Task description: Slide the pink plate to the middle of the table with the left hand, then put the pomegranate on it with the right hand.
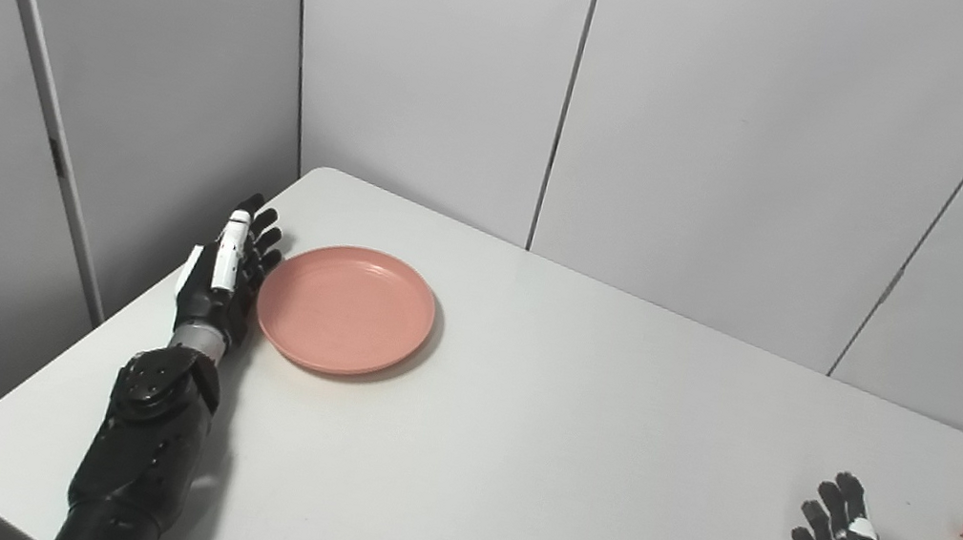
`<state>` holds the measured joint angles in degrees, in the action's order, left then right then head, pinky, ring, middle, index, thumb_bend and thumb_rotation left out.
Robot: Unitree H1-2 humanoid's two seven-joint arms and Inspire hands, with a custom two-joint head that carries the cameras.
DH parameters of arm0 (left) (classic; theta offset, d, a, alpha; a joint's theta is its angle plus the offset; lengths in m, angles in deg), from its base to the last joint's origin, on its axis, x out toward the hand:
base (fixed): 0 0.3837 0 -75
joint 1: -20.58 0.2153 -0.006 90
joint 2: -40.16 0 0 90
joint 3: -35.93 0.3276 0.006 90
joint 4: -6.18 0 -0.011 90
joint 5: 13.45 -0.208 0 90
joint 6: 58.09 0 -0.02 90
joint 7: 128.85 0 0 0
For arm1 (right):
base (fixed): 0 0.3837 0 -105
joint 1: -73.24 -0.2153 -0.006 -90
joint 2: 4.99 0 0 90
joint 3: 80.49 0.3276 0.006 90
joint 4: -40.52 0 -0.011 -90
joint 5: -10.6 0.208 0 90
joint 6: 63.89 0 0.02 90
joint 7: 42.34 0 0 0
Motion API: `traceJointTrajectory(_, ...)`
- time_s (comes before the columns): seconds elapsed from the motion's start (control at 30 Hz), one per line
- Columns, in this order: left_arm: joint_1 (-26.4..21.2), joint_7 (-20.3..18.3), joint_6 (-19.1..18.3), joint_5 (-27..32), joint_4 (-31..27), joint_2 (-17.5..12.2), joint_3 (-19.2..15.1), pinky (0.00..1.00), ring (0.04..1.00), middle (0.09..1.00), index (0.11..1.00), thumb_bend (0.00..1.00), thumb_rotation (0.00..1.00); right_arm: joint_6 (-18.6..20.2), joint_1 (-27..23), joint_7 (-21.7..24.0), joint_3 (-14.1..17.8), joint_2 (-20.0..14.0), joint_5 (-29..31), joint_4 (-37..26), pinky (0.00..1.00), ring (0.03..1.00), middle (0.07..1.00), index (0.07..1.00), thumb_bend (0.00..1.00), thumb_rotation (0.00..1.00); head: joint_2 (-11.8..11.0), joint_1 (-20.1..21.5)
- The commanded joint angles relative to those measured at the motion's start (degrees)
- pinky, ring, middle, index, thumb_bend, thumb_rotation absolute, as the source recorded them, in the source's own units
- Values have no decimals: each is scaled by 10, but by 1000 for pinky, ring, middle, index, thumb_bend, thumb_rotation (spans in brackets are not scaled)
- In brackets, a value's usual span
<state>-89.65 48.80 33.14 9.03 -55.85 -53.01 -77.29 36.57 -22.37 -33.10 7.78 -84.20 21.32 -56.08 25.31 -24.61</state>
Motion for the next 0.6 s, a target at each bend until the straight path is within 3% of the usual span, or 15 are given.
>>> traceJointTrajectory(0.0, -14, -13, 2, 1, 4, -3, 7, 940, 950, 952, 928, 340, 1000, -7, -17, 2, 2, 1, 3, -14, 1000, 1000, 1000, 1000, 117, 1000, 1, 1)
traceJointTrajectory(0.57, -11, -18, -20, 7, -25, 12, 23, 932, 931, 927, 912, 361, 1000, -7, -15, 0, 0, 4, -1, -16, 1000, 1000, 1000, 1000, 132, 1000, 10, 13)
